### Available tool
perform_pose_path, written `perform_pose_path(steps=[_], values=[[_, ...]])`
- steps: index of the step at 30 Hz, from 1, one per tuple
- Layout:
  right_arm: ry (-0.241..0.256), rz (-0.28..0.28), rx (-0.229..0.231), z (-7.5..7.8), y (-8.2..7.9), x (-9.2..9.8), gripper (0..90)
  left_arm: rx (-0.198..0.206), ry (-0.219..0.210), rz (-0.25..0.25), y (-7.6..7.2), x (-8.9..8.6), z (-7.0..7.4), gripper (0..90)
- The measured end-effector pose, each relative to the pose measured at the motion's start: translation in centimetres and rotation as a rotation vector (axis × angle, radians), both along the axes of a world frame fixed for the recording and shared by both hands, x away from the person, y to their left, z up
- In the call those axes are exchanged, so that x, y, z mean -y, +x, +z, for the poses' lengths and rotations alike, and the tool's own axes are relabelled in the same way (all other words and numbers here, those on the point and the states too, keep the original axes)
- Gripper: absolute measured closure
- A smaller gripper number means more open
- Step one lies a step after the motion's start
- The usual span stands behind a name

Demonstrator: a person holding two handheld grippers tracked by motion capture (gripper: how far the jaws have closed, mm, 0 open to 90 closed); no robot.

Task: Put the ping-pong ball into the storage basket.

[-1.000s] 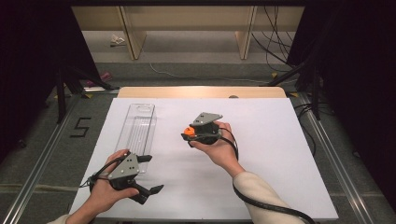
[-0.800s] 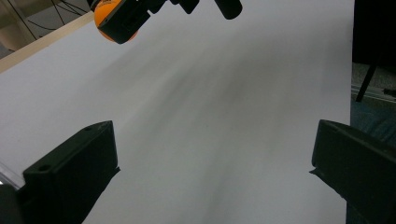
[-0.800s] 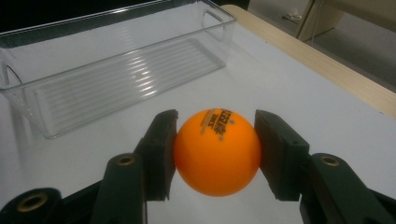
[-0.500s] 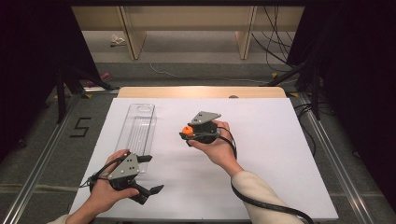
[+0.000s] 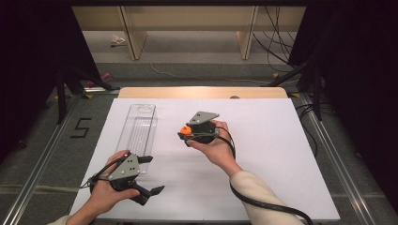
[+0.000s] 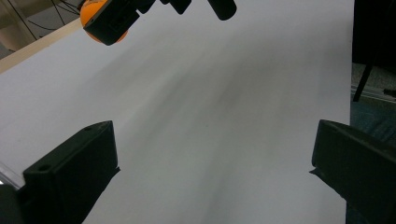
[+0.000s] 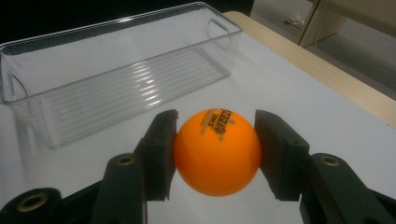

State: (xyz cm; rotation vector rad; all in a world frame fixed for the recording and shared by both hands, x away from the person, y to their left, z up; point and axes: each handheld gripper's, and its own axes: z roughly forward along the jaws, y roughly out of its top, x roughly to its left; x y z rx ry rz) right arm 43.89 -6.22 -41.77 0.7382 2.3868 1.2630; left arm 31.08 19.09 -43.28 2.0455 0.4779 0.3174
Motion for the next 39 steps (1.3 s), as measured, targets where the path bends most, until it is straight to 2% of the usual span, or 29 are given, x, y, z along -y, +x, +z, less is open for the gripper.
perform_pose_path(steps=[39], values=[[0.013, 0.025, 0.002, 0.2, 0.3, -1.8, 51.4, 0.001, 0.0, -0.001, 0.0, 0.0, 0.0, 0.0]])
